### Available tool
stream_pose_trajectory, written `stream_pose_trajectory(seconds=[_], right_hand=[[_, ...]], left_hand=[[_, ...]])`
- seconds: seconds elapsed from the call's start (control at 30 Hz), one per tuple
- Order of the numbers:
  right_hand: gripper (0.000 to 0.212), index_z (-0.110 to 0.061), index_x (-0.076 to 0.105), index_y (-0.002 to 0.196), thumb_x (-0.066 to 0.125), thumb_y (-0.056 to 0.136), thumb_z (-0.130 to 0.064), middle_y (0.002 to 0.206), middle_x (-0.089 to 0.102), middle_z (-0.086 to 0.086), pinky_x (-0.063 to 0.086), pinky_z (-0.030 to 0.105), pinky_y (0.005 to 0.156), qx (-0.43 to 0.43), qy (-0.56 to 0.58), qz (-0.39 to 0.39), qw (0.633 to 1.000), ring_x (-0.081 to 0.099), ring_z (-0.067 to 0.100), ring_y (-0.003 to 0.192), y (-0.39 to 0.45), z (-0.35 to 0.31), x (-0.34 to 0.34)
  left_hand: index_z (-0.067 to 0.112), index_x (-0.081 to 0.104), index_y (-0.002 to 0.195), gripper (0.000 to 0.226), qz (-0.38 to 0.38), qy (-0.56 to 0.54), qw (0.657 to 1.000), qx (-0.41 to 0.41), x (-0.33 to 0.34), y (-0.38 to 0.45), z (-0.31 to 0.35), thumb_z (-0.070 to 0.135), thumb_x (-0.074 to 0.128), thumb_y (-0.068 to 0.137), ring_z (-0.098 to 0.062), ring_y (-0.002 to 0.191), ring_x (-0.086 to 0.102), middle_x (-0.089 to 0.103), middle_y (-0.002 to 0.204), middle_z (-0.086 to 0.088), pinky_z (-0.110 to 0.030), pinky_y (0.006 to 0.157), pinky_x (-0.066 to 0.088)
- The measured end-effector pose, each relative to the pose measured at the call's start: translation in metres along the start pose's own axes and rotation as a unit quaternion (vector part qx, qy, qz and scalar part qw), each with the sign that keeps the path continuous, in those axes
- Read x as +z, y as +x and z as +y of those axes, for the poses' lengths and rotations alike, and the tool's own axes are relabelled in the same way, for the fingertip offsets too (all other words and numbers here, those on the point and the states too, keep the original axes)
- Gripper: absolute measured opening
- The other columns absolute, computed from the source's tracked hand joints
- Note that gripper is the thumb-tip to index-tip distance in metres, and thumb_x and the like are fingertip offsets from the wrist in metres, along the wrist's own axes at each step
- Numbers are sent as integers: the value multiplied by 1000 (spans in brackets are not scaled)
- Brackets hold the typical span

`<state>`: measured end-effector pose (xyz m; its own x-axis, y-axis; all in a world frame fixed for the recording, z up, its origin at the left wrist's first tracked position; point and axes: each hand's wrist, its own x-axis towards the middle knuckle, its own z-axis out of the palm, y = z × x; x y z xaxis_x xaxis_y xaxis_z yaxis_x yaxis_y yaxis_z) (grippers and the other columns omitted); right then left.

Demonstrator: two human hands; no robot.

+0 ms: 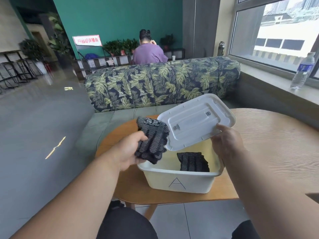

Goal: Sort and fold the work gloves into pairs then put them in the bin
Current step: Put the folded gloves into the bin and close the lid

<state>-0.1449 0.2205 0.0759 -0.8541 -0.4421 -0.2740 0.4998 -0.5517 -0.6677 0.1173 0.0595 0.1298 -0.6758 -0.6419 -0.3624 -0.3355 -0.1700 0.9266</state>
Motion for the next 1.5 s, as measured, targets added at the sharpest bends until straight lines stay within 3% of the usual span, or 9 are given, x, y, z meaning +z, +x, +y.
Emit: stream_pose_trajectory(seconds=[0.13, 0.33, 0.5, 0.67, 0.9, 1.07, 1.23, 1.4, 1.5], right_hand=[[40, 3, 52, 140, 53, 100, 4, 125, 71, 21, 63, 32, 68, 4, -3, -2, 1000, 73, 33, 110, -3, -4, 0], [42, 0, 55, 138, 51, 97, 8, 129, 69, 22, 64, 38, 78, -17, 16, 51, 998, 71, 37, 114, -2, -4, 5], [39, -5, 50, 134, 54, 97, 4, 105, 64, 7, 53, 13, 53, -60, -8, 98, 993, 63, 13, 77, -7, -6, 6], [36, -19, 54, 121, 55, 93, 2, 123, 69, 12, 61, 33, 89, -104, 14, 63, 992, 70, 30, 115, -4, -15, 15], [27, -23, 53, 109, 55, 98, 2, 113, 64, 10, 56, 41, 96, -104, -18, 23, 994, 65, 26, 104, -8, -9, 21], [24, -24, 53, 103, 59, 95, -2, 101, 64, 5, 52, 29, 80, -107, -60, 42, 992, 61, 20, 90, -4, 6, 13], [23, -26, 52, 100, 60, 94, -6, 99, 63, 1, 49, 29, 78, -111, -101, 40, 988, 60, 17, 87, -2, 12, 11], [21, -27, 52, 102, 62, 94, -10, 100, 64, 1, 49, 31, 79, -115, -125, 39, 985, 61, 18, 90, 0, 13, 11], [22, -26, 52, 104, 63, 95, -10, 99, 63, -2, 48, 27, 77, -128, -143, 34, 981, 60, 14, 87, -2, 14, 13]], left_hand=[[5, 60, 119, 29, -20, 98, 992, -81, 32, 15, 6, 11, 47, 95, -35, 107, 72, 76, 110, -20, -52, 105, 50], [2, 59, 116, 28, -22, 108, 985, -129, 45, 30, 6, 0, 42, 94, -36, 102, 74, 76, 107, -21, -48, 89, 60], [-2, 55, 123, 33, -5, 108, 983, -147, 43, 41, -1, -3, 40, 94, -39, 103, 74, 74, 111, -24, -55, 95, 57], [0, 53, 128, 35, 3, 152, 973, -174, 47, 53, -3, 0, 42, 94, -41, 106, 71, 70, 120, -24, -59, 96, 55], [3, 41, 134, 37, -5, 143, 961, -235, 59, 64, -12, 2, 40, 98, -48, 110, 63, 57, 129, -30, -65, 90, 51], [14, -1, 162, 75, -3, 123, 943, -308, 62, 74, -23, 3, 41, 101, -57, 135, 39, 9, 164, -31, -71, 106, 38], [11, -8, 162, 81, 2, 174, 931, -320, 65, 79, -28, 1, 43, 100, -60, 137, 35, -2, 165, -33, -71, 107, 37], [-2, 33, 154, 53, 56, 281, 919, -272, 75, 79, -23, 5, 44, 103, -46, 134, 51, 38, 156, -29, -52, 111, 45], [-8, 59, 132, 36, 3, 516, 835, -191, 86, 62, -13, 3, 41, 103, -32, 105, 59, 62, 125, -21, -42, 106, 48]])
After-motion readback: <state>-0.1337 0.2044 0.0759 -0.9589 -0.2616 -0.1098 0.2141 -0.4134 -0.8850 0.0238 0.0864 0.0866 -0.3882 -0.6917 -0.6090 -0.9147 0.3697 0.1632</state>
